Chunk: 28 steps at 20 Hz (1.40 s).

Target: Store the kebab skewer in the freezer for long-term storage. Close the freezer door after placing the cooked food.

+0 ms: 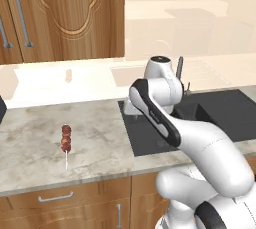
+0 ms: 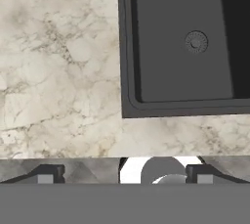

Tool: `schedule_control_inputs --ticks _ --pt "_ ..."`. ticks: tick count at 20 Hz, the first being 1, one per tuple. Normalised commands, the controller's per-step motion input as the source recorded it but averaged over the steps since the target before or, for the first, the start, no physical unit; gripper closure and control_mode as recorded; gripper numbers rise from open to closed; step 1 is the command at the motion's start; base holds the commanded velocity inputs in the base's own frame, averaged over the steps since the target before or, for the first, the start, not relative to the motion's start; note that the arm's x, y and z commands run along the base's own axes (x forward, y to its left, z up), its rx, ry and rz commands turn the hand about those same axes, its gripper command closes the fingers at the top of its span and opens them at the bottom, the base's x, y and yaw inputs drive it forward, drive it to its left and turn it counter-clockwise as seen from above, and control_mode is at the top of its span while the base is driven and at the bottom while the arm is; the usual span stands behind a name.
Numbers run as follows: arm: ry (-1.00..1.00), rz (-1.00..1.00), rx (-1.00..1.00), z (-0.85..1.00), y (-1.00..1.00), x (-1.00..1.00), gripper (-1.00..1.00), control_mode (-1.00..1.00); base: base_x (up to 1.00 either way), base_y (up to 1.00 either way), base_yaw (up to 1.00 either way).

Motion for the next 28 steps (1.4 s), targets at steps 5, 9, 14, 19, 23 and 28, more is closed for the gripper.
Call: schedule_control_inputs --ticks 5,9,14,19,23,28 --pt "0.04 0.0 0.0 -0.19 0.58 0.33 -1.0 -1.0 0.0 0.0 0.0" --pt "0.0 0.0 -0.04 0.03 0.58 0.23 -1.0 -1.0 0.0 0.0 0.0" --pt "0.0 0.0 -0.04 -0.06 0.76 0.1 -1.0 -1.0 0.0 0.0 0.0" --pt "-0.01 -0.05 0.0 -0.08 0.55 0.27 -1.0 -1.0 0.0 0.0 0.0" --pt "-0.01 -0.01 0.0 -0.01 0.63 0.24 -1.0 -1.0 0.0 0.0 0.0" --pt "0.0 0.0 0.0 -0.12 0.66 0.17 -1.0 -1.0 0.0 0.0 0.0"
